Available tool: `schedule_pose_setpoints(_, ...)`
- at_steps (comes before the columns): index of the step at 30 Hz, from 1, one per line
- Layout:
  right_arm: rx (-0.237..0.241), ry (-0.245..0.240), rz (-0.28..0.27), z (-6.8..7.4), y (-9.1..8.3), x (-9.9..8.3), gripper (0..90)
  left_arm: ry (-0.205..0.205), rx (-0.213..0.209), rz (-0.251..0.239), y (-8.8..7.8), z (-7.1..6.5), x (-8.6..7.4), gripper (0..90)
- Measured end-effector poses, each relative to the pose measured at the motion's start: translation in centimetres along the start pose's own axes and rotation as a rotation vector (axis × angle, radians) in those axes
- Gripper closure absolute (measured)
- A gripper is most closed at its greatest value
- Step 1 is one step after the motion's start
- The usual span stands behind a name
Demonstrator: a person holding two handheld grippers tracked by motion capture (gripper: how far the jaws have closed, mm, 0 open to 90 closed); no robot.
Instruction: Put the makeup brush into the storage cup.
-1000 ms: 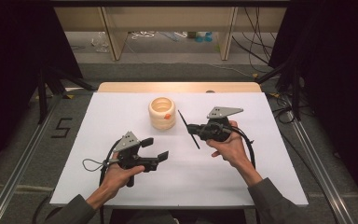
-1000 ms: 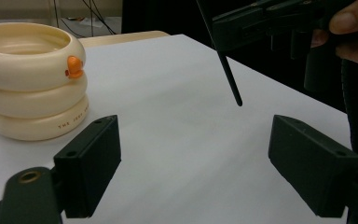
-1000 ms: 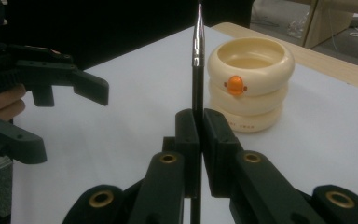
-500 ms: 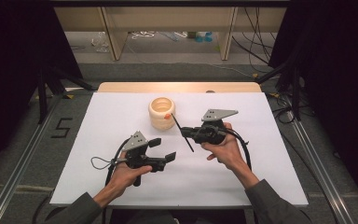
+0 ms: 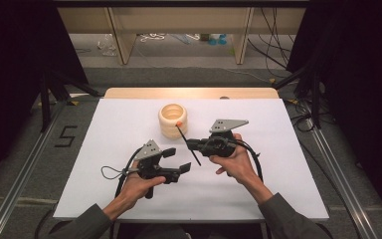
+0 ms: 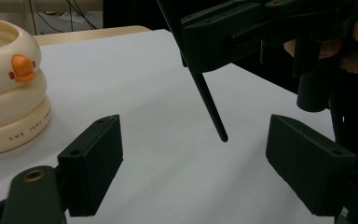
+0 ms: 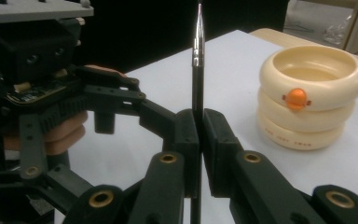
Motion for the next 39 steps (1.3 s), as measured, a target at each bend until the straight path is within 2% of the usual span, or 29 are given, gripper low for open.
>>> schedule_pose_setpoints(8, 0.023, -0.021, -0.010, 1.1, 0.4, 0.3, 85.5, -0.009, -0.010, -0.006, 0.1, -0.2, 0.0, 22.0)
schedule_pose_setpoints(9, 0.041, -0.014, -0.013, 1.5, 0.6, 0.3, 85.5, -0.009, -0.012, -0.008, 0.1, -0.2, 0.1, 24.9)
schedule_pose_setpoints(17, 0.045, -0.019, -0.014, 1.9, 0.8, 0.3, 85.5, -0.015, -0.020, -0.016, 0.2, -0.4, 0.1, 33.7)
schedule_pose_setpoints(19, 0.044, -0.028, -0.024, 1.9, 0.9, 0.4, 85.5, 0.007, -0.029, -0.017, 0.3, -0.4, 0.2, 34.5)
schedule_pose_setpoints(22, 0.058, -0.014, -0.024, 2.3, 1.0, 0.3, 85.5, -0.015, -0.022, -0.018, 0.3, -0.4, 0.2, 37.2)
schedule_pose_setpoints(27, 0.062, -0.017, -0.016, 2.5, 1.0, 0.2, 85.5, -0.013, -0.027, -0.021, 0.3, -0.4, 0.2, 42.5)
schedule_pose_setpoints(28, 0.078, -0.008, -0.020, 2.7, 1.1, 0.2, 85.5, -0.012, -0.028, -0.023, 0.3, -0.5, 0.2, 44.9)
schedule_pose_setpoints(30, 0.081, -0.007, -0.023, 2.8, 1.2, 0.2, 85.5, -0.009, -0.031, -0.026, 0.3, -0.5, 0.3, 46.5)
schedule_pose_setpoints(32, 0.075, -0.022, -0.025, 2.8, 1.2, 0.3, 85.5, 0.015, -0.043, -0.028, 0.3, -0.5, 0.3, 48.6)
schedule_pose_setpoints(34, 0.075, -0.015, -0.014, 2.9, 1.2, 0.1, 85.5, 0.014, -0.045, -0.030, 0.3, -0.6, 0.3, 50.4)
schedule_pose_setpoints(36, 0.089, -0.010, -0.022, 3.1, 1.3, 0.2, 85.5, -0.005, -0.040, -0.034, 0.3, -0.6, 0.3, 52.4)
schedule_pose_setpoints(39, 0.080, -0.015, -0.020, 3.0, 1.3, 0.2, 85.5, -0.009, -0.040, -0.039, 0.2, -0.6, 0.4, 54.3)
Point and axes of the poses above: each handheld gripper's, and its own axes: y roughly forward along the jaws, x roughly out of its top, z roughly to its left, the point moved 10 cm from there along y, roughly forward along the jaws, and after that the axes turned 6 degrees about y, right-handed, at the moved point
